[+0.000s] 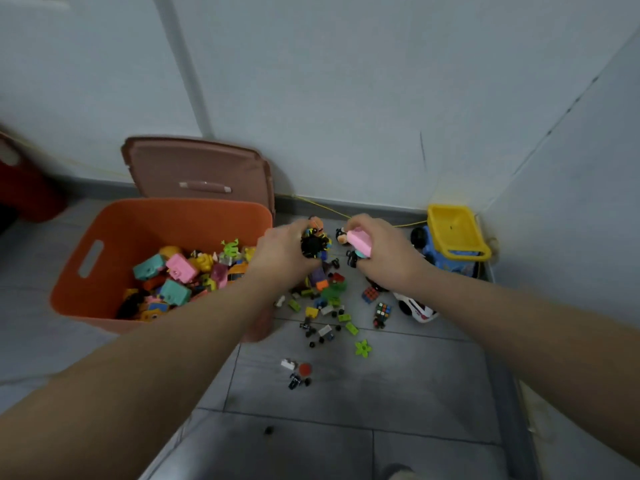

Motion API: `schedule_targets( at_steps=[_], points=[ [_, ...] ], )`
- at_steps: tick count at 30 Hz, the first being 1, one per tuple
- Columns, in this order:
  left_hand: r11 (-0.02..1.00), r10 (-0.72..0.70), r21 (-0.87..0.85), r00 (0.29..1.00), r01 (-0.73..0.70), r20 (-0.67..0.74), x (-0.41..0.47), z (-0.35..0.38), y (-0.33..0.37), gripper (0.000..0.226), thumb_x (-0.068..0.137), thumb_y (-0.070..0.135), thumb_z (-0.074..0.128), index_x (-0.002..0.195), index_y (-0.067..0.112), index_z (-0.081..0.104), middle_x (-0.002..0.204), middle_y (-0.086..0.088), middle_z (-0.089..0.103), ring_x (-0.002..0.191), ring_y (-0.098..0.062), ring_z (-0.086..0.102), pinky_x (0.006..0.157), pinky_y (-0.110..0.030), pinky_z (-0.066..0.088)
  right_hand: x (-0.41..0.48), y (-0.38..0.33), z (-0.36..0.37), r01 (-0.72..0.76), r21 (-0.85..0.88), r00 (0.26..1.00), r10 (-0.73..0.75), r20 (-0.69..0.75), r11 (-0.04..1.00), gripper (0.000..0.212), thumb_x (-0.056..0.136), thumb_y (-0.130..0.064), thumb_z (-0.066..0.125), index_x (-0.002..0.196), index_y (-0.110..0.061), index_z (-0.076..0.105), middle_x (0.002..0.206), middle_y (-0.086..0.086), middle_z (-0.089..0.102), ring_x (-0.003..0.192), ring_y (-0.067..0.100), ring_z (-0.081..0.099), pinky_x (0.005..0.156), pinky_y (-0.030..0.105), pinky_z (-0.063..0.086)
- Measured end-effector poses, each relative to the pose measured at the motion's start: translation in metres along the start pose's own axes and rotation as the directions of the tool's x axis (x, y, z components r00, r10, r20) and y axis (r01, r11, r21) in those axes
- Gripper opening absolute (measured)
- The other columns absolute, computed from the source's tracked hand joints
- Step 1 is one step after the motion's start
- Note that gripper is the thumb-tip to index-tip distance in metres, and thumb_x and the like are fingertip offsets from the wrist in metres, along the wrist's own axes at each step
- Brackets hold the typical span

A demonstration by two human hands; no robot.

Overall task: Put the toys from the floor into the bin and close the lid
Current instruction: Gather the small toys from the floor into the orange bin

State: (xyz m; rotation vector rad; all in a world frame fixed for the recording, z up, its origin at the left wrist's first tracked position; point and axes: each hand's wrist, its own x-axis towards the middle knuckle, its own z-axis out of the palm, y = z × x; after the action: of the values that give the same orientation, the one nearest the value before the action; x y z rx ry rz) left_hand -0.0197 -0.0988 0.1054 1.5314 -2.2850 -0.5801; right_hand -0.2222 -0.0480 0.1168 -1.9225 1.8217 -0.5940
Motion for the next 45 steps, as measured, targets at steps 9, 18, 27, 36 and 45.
schedule_targets(
  at_steps=[9, 18, 27, 36, 45],
  points=[
    [0.979, 0.012, 0.206, 0.999, -0.001, -0.050, 0.012, -0.116, -0.070, 0.035, 0.077, 0.028, 0.072, 0.108, 0.021, 0.059, 0.097, -0.008, 0.070, 0.093, -0.033, 0.064, 0.072, -0.037, 0.052, 0.042, -0.085, 0.014, 0.099, 0.008, 0.994, -0.099, 0.034, 0.995, 0.057, 0.074, 0.000, 0.068, 0.123, -0.025, 0.053, 0.114, 0.010, 0.054, 0.099, 0.026, 0.050, 0.073, 0.030, 0.033],
    [0.841, -0.047, 0.540, 0.988, -0.039, 0.145, -0.006, -0.213, -0.152, 0.030, 0.077, 0.028, 0.069, 0.103, 0.019, 0.058, 0.097, -0.008, 0.069, 0.092, -0.031, 0.065, 0.070, -0.035, 0.052, 0.076, -0.198, 0.071, 0.138, 0.128, 0.989, -0.145, 0.040, 0.982, 0.058, 0.075, 0.001, 0.068, 0.123, -0.026, 0.051, 0.119, 0.008, 0.052, 0.103, 0.023, 0.050, 0.080, 0.028, 0.036],
    [0.908, -0.397, 0.152, 0.917, 0.390, 0.023, -0.023, -0.200, -0.221, 0.036, 0.069, 0.029, 0.072, 0.103, 0.026, 0.063, 0.097, -0.003, 0.068, 0.093, -0.026, 0.065, 0.074, -0.030, 0.050, 0.103, -0.257, 0.130, 0.118, 0.172, 0.982, -0.141, 0.126, 0.978, 0.058, 0.078, 0.003, 0.066, 0.122, -0.031, 0.048, 0.121, 0.004, 0.050, 0.108, 0.025, 0.049, 0.082, 0.035, 0.045],
    [0.837, -0.546, -0.076, 0.837, 0.542, -0.041, -0.012, -0.169, -0.270, 0.052, 0.074, 0.019, 0.073, 0.123, 0.016, 0.057, 0.110, -0.012, 0.065, 0.102, -0.031, 0.062, 0.082, -0.036, 0.050, 0.151, -0.271, 0.169, 0.027, 0.171, 0.995, -0.044, 0.091, 0.985, 0.056, 0.079, -0.001, 0.067, 0.127, -0.025, 0.052, 0.122, 0.007, 0.054, 0.108, 0.026, 0.051, 0.083, 0.032, 0.042],
    [0.872, -0.485, 0.016, 0.859, 0.489, 0.164, 0.000, -0.143, -0.286, 0.098, 0.070, 0.027, 0.086, 0.151, 0.025, 0.030, 0.153, -0.012, 0.026, 0.136, -0.033, 0.040, 0.111, -0.046, 0.041, 0.170, -0.270, 0.192, 0.002, 0.085, 0.984, -0.017, 0.176, 0.996, 0.066, 0.081, 0.001, 0.065, 0.142, -0.018, 0.050, 0.138, 0.007, 0.054, 0.127, 0.024, 0.048, 0.101, 0.029, 0.037]
  ],
)
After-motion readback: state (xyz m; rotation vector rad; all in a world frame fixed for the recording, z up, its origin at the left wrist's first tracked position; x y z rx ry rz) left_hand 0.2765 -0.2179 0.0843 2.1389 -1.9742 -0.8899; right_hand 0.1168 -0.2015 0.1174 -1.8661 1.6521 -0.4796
